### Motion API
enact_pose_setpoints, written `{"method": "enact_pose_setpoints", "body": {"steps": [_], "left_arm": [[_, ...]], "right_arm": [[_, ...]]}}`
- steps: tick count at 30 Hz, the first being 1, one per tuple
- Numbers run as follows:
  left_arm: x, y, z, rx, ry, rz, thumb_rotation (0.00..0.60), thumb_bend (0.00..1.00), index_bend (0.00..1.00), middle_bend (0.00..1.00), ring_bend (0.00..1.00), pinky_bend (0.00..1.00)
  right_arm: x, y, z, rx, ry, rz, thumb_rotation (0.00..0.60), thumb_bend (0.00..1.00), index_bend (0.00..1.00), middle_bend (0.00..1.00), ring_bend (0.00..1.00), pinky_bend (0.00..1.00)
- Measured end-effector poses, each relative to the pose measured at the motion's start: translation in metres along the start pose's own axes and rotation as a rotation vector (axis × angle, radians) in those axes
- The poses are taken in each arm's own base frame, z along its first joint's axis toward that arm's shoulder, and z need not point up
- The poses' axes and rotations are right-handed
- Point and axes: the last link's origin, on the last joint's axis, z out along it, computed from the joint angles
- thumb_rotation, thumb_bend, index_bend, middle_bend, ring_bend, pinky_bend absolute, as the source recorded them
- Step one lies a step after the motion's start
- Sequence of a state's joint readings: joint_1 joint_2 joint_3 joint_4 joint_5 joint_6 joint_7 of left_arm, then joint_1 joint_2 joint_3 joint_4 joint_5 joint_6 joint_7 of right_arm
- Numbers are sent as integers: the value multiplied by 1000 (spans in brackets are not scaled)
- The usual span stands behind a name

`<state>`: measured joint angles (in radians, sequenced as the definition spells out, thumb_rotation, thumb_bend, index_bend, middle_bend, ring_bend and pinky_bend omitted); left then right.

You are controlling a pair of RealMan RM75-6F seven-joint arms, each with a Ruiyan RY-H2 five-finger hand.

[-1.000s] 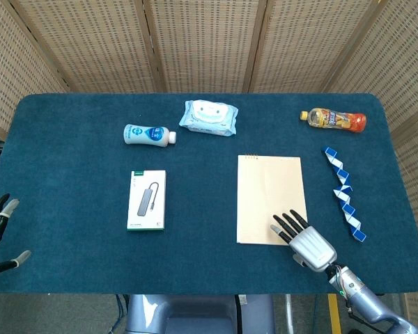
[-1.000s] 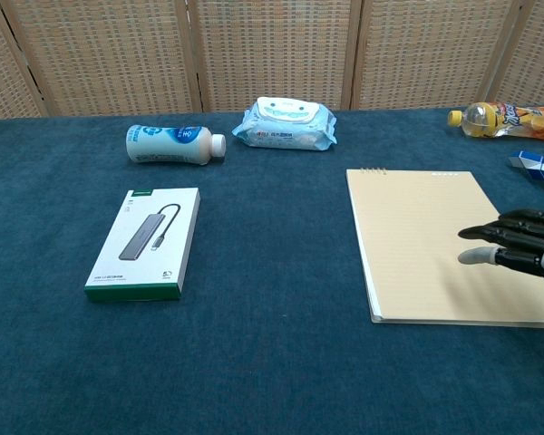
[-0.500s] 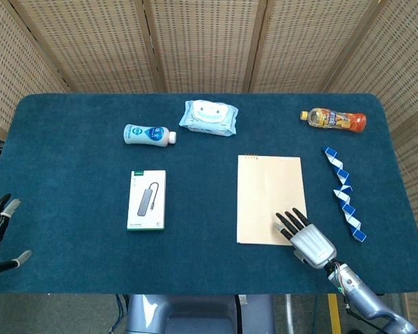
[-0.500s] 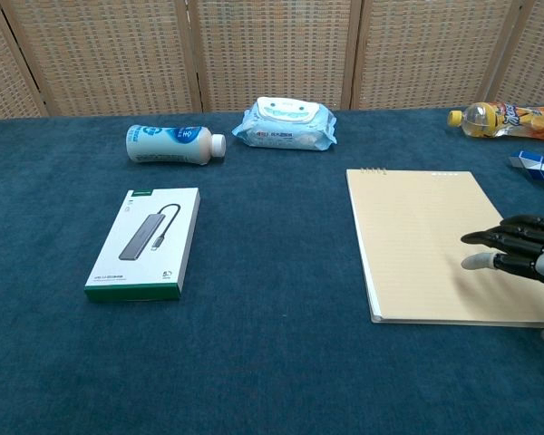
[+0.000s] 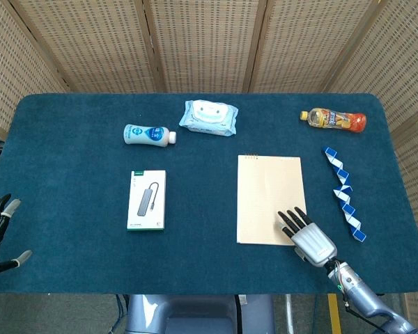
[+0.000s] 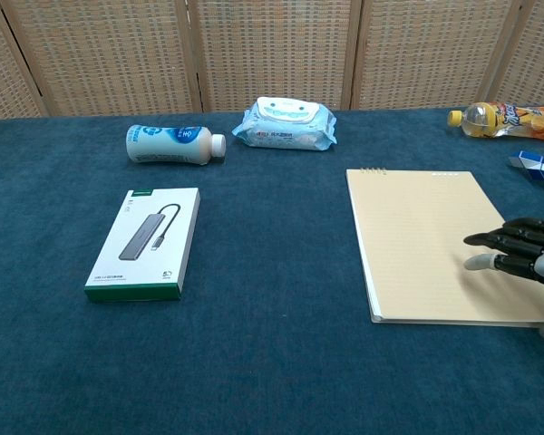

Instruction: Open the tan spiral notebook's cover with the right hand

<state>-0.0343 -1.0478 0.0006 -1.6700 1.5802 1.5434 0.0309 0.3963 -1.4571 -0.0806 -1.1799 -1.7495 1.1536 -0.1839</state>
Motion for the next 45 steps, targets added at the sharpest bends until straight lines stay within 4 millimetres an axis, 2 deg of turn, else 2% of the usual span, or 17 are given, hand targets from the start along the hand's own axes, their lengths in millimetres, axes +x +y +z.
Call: {"method": "enact_pose_setpoints", "body": {"steps": [29, 45], "left_arm": [[-1, 0, 1, 2, -1, -1, 600, 0, 0, 0, 0, 0], [-2, 0, 3, 8, -6, 1, 600, 0, 0, 0, 0, 0]], "right_arm": [[-6, 0, 22, -80, 49, -11, 600, 414, 127, 8, 0, 0], [24, -3, 58, -144, 207, 13, 600, 414, 136, 15, 0, 0]]}}
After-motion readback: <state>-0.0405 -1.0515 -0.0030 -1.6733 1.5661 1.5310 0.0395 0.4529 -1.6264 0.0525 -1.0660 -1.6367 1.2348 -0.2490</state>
